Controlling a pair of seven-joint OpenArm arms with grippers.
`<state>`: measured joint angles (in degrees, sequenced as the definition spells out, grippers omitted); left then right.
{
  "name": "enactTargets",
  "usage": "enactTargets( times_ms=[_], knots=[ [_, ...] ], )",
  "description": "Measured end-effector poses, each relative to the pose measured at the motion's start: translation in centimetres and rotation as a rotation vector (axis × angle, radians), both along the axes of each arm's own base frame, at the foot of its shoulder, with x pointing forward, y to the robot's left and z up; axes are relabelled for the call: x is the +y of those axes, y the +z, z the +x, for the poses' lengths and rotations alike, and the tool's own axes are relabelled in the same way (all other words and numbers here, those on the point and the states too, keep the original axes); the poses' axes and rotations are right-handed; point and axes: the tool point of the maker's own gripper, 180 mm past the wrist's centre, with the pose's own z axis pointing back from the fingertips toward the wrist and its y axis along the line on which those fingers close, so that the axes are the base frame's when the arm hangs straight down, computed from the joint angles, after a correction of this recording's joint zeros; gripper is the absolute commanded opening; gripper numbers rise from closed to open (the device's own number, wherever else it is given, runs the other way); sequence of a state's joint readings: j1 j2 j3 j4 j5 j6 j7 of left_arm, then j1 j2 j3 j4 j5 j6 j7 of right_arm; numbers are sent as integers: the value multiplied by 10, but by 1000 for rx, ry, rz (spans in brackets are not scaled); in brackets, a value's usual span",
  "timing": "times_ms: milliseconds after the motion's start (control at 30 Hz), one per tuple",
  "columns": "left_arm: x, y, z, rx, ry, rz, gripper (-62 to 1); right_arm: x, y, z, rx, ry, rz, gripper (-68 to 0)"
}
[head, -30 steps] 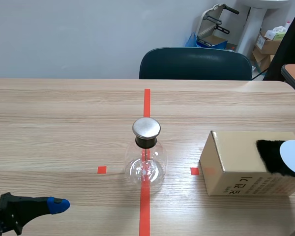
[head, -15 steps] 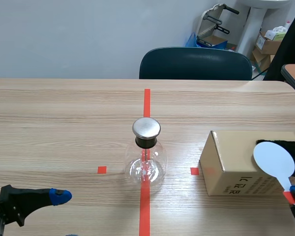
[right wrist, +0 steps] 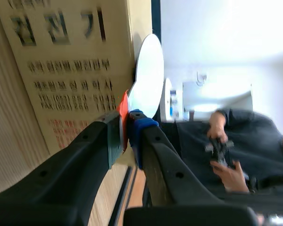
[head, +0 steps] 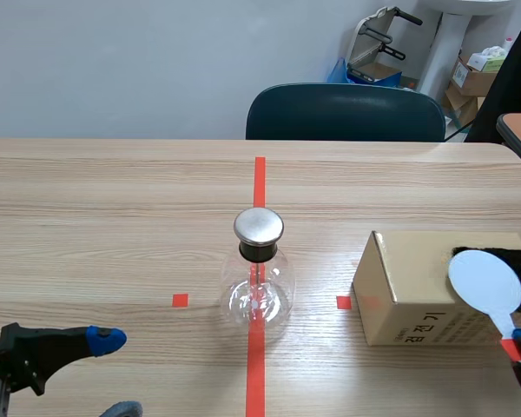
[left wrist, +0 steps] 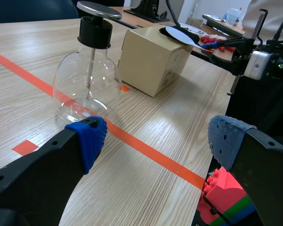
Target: Do the electroscope experiment
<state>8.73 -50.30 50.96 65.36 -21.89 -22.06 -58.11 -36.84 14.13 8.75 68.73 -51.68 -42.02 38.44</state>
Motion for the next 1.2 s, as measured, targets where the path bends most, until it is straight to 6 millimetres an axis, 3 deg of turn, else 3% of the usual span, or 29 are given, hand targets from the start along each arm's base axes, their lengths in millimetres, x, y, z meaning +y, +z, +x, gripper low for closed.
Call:
enactTargets(
  times_ms=[133, 200, 333, 400, 633, 700, 800, 867, 933, 1100, 1200],
  knots=[
    [0, 0, 0, 0, 0, 0, -140, -40, -2, 2, 8, -231, -21, -658],
    [0, 0, 0, 0, 0, 0, -140, -36, -1, 2, 5, -203, -19, -658],
    [0, 0, 0, 0, 0, 0, -140, 10, 1, -2, -5, 53, 14, -658],
    [0, 0, 0, 0, 0, 0, -140, 17, 1, -4, -4, 88, 16, -658],
    [0, 0, 0, 0, 0, 0, -140, -37, -3, -2, 14, -219, -18, -658],
    [0, 0, 0, 0, 0, 0, -140, -29, -3, -1, 12, -163, -20, -658],
    [0, 0, 0, 0, 0, 0, -140, 5, -1, -3, 4, 37, -7, -658],
    [0, 0, 0, 0, 0, 0, -140, 15, 0, -6, 2, 90, 2, -658],
    [0, 0, 0, 0, 0, 0, -140, 11, -1, -4, 6, 66, -1, -658],
    [0, 0, 0, 0, 0, 0, -140, -34, -3, 1, 13, -183, -34, -658],
    [0, 0, 0, 0, 0, 0, -140, -25, -2, 0, 12, -130, -28, -658]
  ],
)
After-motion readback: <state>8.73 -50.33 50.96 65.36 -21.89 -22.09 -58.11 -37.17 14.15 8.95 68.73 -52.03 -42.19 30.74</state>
